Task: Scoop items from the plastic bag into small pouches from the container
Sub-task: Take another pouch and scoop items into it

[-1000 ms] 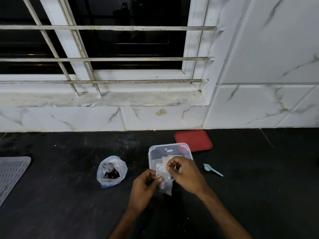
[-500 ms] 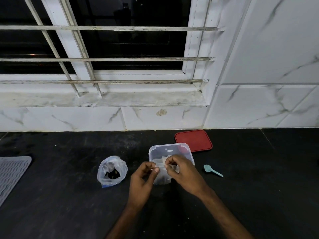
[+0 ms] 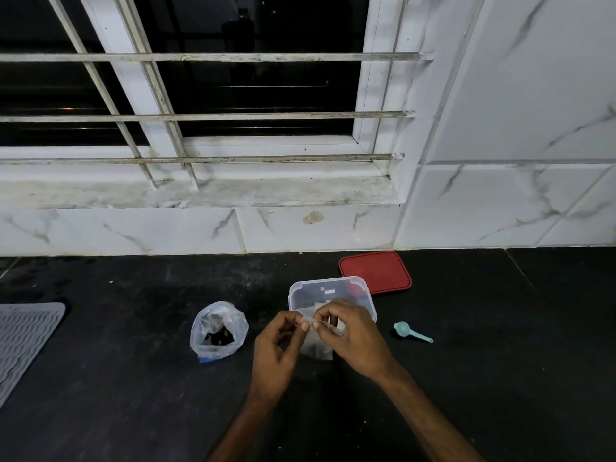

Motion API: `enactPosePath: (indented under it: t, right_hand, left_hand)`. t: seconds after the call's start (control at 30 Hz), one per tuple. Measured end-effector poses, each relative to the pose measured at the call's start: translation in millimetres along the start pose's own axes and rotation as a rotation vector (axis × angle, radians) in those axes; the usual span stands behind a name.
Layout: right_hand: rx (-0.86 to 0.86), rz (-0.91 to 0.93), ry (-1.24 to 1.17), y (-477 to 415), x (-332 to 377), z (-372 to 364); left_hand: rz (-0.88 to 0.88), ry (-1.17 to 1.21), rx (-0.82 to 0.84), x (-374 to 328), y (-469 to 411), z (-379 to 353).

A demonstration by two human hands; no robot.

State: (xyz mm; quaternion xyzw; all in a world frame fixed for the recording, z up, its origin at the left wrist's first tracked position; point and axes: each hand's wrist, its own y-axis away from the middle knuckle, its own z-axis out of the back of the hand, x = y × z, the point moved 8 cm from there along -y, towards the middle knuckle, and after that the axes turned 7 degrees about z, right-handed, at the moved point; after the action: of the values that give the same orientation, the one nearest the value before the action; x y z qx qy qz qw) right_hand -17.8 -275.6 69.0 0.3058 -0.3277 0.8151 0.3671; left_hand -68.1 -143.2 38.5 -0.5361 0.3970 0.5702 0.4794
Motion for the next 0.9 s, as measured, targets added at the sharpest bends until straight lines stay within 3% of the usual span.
enactPosePath:
  t: [0.17,0.3,0.5,0.7,0.9]
  right_hand:
    - [-0.002,0.001,0.031,0,-3,1]
    - [-0.062,-0.108,-0.022,3,-12,10]
    - [0.009,-0.031,0.263,4,-2,2]
    - [-0.055,-0.104,0.029,5,-13,11]
    - [-0.065,-0.06,0.218,8,-13,15]
  left_hand:
    - [0.012,-0.074,-0.048,5,2,3]
    - [0.014,-0.079,-0.128,6,1,7]
    - [0.013,-0.07,-0.159,6,4,1]
    - [0.037,0.043,-0.247,2,8,5]
    - [0.085,0.004,-0.2,16,6,4]
